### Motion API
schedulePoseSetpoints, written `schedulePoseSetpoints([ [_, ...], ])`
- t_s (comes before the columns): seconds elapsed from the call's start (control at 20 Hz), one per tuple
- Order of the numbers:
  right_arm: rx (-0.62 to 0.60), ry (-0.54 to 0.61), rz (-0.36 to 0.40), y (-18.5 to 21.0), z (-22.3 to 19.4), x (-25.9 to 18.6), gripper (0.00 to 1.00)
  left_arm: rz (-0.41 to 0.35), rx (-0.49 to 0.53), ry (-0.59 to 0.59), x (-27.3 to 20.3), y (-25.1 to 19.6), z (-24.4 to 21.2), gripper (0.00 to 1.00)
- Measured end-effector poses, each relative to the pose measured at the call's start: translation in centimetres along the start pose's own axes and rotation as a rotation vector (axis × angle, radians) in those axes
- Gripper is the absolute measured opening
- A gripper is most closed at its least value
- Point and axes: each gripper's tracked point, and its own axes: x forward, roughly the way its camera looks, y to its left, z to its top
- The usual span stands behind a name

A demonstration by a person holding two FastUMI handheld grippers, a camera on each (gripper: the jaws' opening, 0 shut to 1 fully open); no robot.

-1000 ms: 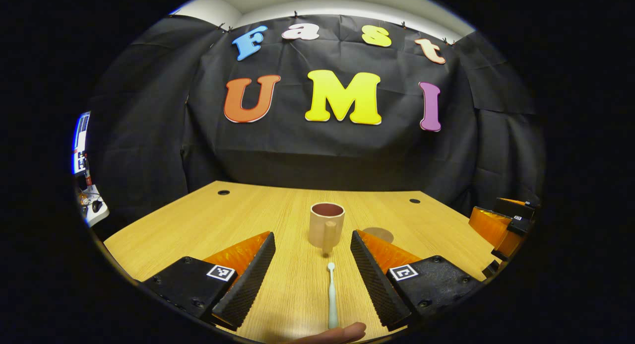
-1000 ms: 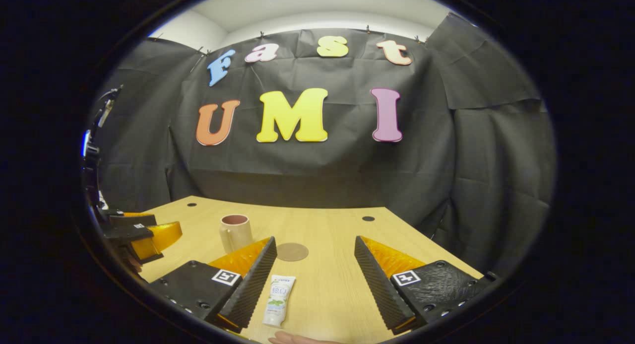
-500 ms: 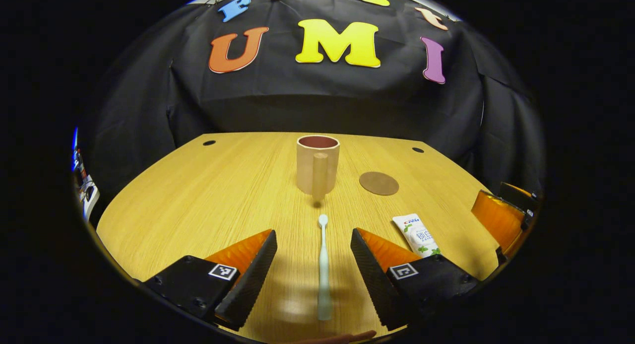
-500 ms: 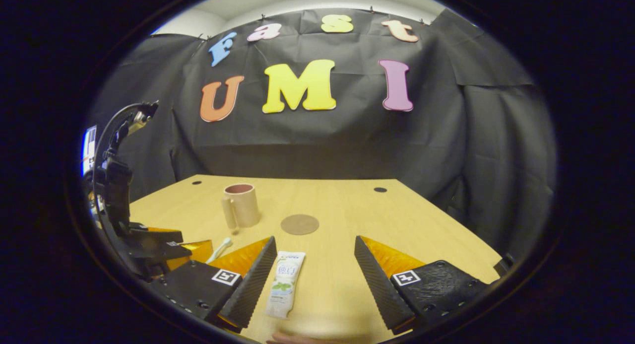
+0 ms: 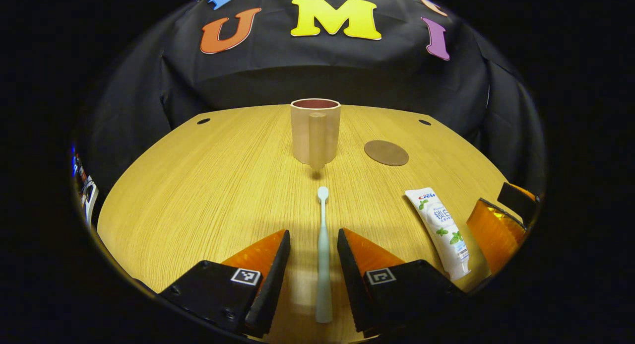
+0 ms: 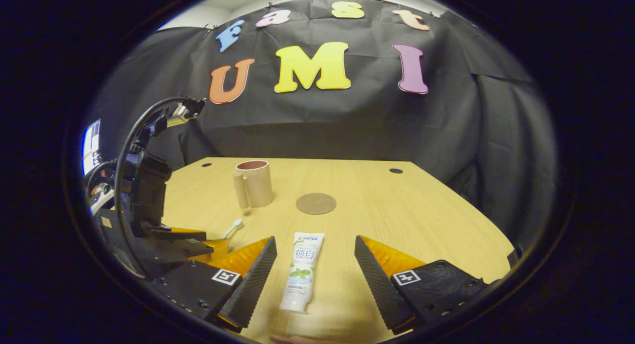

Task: Put the toothbrush and toothpaste on the desktop into the cup, then pick up the cup and place it on the coaster on the desktop.

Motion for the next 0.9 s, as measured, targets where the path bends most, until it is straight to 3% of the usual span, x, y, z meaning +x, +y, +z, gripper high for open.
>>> schedulePoseSetpoints([
  [0.1, -0.006, 0.002, -0.002, 0.1, -0.1, 0.0, 0.97, -0.001, -0.003, 0.002, 0.0, 0.1, 0.0, 0.52],
  [0.15, -0.006, 0.006, 0.001, 0.2, -0.3, 0.0, 0.95, 0.0, -0.004, 0.004, 0.1, 0.2, -0.1, 0.55],
  [0.2, -0.006, 0.01, 0.004, 0.3, -0.4, 0.1, 0.98, 0.001, -0.003, 0.004, 0.0, 0.3, -0.2, 0.44],
  [0.45, 0.004, 0.034, 0.001, 0.2, -1.0, 0.2, 0.98, 0.016, 0.019, 0.004, 0.0, 0.9, -0.3, 0.26],
  [0.55, 0.008, 0.048, 0.006, 0.2, -1.2, 0.3, 0.95, 0.015, 0.007, 0.002, 0.1, 0.9, -0.3, 0.14],
  [0.75, 0.006, 0.081, 0.018, 0.3, -1.7, 0.3, 0.97, 0.01, -0.012, -0.019, -0.5, 1.3, 0.2, 0.11],
  [0.9, 0.009, 0.113, 0.021, 0.5, -2.5, 0.6, 0.95, 0.043, -0.001, -0.111, -1.9, 2.2, 2.3, 0.11],
])
